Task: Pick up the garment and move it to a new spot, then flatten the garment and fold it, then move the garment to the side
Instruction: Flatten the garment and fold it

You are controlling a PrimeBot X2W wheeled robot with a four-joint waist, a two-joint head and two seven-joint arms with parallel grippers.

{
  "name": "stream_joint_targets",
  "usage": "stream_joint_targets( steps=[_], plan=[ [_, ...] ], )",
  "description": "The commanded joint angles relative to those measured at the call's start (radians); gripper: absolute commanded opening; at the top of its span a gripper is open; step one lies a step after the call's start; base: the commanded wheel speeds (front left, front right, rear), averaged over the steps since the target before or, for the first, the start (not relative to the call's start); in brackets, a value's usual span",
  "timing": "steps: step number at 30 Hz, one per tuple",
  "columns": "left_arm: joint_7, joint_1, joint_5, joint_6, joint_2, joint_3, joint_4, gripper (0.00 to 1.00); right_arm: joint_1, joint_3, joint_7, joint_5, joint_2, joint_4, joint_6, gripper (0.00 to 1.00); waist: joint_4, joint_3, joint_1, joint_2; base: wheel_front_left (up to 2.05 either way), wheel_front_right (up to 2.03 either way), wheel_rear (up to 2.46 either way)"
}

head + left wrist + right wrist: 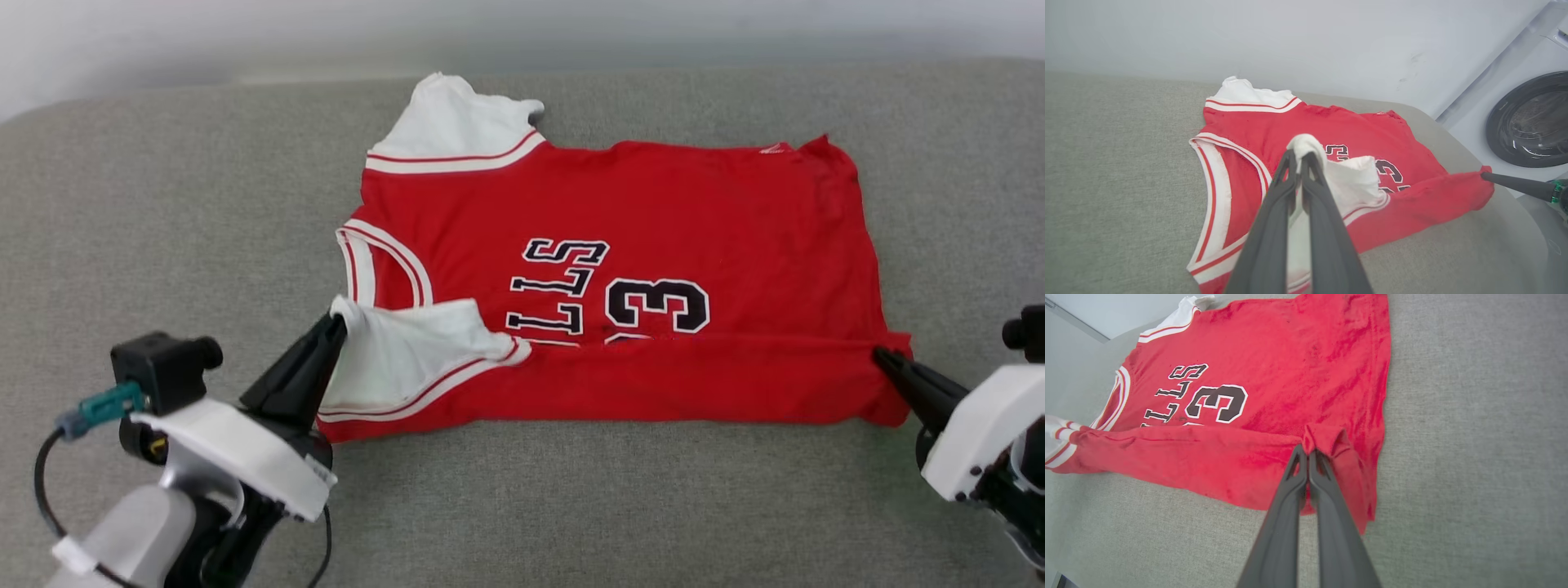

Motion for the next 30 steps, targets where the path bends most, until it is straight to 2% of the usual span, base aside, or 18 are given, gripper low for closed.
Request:
stream_joint_targets(
  steps=[1, 9, 16, 17, 18, 19, 26, 30],
  plan=[
    [0.006, -0.029, 0.005, -0.007, -0.007, -0.001, 0.023, 0.00, -0.025, -0.001, 0.006, -0.012, 0.008, 0.011, 0.000, 0.00, -0.006, 0.028, -0.0001, 0.0000, 0.00, 0.00, 0.00],
    [0.044, -0.194, 0.027, -0.036, -0.051, -0.030, 0.240, 0.00, -0.144, 0.020, 0.014, -0.100, 0.025, 0.114, 0.000, 0.00, -0.004, 0.084, -0.0001, 0.0000, 0.00, 0.00, 0.00],
    [0.043, -0.292, 0.041, -0.022, -0.118, -0.047, 0.451, 0.00, -0.215, 0.070, 0.003, -0.154, 0.018, 0.208, 0.000, 0.00, -0.002, 0.099, -0.0001, 0.0000, 0.00, 0.00, 0.00],
    [0.033, -0.301, 0.043, -0.021, -0.129, -0.048, 0.477, 0.00, -0.222, 0.077, -0.006, -0.164, 0.015, 0.217, 0.000, 0.26, -0.002, 0.098, -0.0001, 0.0000, 0.00, 0.00, 0.00],
    [0.020, -0.310, 0.051, -0.019, -0.139, -0.050, 0.500, 0.58, -0.228, 0.085, -0.013, -0.177, 0.011, 0.230, 0.000, 0.97, -0.001, 0.097, -0.0001, 0.0000, 0.00, 0.00, 0.00],
    [0.009, -0.315, 0.053, -0.017, -0.149, -0.051, 0.524, 1.00, -0.231, 0.099, -0.017, -0.187, 0.007, 0.242, -0.001, 1.00, -0.001, 0.093, -0.0001, 0.0000, 0.00, 0.00, 0.00],
    [-0.070, -0.310, 0.065, -0.015, -0.187, -0.052, 0.634, 1.00, -0.238, 0.145, -0.080, -0.241, -0.005, 0.250, 0.000, 1.00, -0.004, 0.041, -0.0001, 0.0000, 0.00, 0.00, 0.00],
    [-0.110, -0.261, 0.047, -0.016, -0.192, -0.033, 0.650, 1.00, -0.203, 0.099, -0.072, -0.279, 0.023, 0.243, 0.000, 1.00, -0.011, -0.005, -0.0001, 0.0000, 0.00, 0.00, 0.00]
  ],
)
